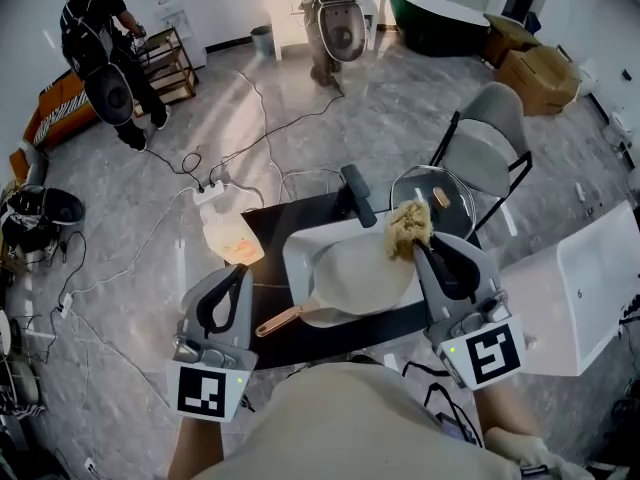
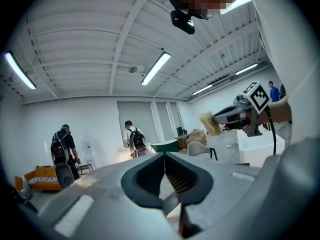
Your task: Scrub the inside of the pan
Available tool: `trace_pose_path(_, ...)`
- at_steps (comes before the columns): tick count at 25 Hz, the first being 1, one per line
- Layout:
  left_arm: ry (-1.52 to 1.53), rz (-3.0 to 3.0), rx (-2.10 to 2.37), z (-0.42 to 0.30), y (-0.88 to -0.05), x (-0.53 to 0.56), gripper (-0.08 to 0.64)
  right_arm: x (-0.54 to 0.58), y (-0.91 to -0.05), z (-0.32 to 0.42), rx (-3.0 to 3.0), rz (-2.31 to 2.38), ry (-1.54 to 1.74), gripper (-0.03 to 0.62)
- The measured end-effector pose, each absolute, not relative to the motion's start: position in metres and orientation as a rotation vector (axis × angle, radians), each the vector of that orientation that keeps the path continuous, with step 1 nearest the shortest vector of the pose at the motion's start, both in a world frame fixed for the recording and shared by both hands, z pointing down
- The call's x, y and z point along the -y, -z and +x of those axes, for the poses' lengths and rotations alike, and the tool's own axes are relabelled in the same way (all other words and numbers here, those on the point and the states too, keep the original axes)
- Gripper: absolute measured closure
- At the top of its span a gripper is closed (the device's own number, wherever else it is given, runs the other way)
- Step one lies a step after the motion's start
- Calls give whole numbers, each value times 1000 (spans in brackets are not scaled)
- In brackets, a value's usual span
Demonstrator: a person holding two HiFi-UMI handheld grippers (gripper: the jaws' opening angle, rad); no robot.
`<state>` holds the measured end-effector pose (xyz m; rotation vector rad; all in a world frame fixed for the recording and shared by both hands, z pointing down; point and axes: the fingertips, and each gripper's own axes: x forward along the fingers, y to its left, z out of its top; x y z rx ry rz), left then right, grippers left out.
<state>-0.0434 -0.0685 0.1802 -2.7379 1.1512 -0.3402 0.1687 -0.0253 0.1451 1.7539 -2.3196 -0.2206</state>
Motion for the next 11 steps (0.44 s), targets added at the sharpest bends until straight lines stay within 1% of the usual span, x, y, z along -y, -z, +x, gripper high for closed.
trace_pose_path(11, 361, -2772, -1163, -36, -184, 72, 557, 29, -148, 168, 2293, 1728, 203, 545)
